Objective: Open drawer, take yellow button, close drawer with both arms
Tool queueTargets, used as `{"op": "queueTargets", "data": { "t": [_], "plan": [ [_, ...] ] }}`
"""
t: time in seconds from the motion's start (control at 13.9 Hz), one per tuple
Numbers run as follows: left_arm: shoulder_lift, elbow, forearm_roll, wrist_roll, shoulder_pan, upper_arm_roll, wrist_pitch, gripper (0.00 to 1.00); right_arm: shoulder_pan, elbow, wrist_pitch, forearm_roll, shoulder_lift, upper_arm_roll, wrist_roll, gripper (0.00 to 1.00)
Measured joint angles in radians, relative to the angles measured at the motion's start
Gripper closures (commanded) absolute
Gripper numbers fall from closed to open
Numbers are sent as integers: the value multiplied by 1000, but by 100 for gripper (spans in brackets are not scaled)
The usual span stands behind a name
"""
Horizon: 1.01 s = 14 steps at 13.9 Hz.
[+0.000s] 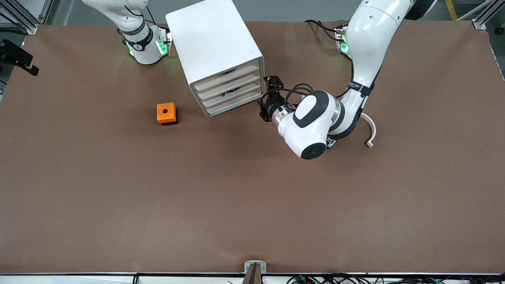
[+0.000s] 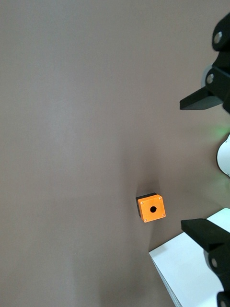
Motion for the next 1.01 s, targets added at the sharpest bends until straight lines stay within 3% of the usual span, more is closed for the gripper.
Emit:
{"op": "queueTargets", "data": {
  "t": [0.72,1.01],
  "plan": [
    [117,5,-168,-159,-39,0,-6,0,0,13,9,-3,5,-3,1,0],
    [127,7,-192,-198,-79,-1,-46,0,-5,8,10,-9,52,-11,2,0]
  ]
}}
